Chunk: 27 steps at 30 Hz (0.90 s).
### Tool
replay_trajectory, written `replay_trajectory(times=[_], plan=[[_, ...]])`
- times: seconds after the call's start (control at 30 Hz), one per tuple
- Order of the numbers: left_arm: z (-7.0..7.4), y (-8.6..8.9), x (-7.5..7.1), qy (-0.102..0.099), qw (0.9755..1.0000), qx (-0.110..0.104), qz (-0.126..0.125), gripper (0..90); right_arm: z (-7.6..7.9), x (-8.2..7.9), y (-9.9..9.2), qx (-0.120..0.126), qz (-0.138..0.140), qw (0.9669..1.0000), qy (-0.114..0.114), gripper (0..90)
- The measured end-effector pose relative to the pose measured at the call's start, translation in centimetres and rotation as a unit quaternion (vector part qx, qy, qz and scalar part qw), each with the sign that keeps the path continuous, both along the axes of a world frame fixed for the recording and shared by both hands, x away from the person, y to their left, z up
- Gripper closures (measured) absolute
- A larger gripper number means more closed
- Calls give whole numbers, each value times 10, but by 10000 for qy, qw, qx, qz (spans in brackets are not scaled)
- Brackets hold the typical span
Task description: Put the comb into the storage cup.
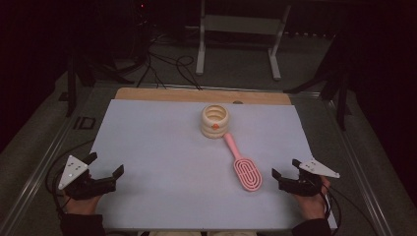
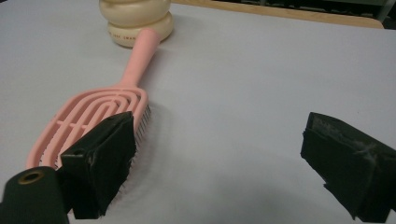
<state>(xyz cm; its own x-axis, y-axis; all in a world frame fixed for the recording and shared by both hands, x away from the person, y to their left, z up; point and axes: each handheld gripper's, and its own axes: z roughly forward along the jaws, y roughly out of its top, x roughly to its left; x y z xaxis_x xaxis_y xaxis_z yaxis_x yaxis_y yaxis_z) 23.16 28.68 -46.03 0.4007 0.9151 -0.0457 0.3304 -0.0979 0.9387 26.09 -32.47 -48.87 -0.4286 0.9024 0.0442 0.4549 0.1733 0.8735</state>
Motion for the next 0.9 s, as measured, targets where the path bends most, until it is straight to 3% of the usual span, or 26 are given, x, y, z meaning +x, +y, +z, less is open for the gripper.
replay_trajectory(times=[0.53,0.7,0.8,0.9], plan=[[-4,-4,3,111,9999,99,-37,3,1,2,4,23,56,9999,146,133],[-4,-5,3,97,9999,106,-35,3,-2,6,10,-93,80,9996,260,263],[-4,-5,2,95,9999,103,-33,3,-3,6,14,-233,38,9993,283,406],[-4,-5,2,85,9999,106,-40,3,-3,5,18,-314,202,9989,287,564]])
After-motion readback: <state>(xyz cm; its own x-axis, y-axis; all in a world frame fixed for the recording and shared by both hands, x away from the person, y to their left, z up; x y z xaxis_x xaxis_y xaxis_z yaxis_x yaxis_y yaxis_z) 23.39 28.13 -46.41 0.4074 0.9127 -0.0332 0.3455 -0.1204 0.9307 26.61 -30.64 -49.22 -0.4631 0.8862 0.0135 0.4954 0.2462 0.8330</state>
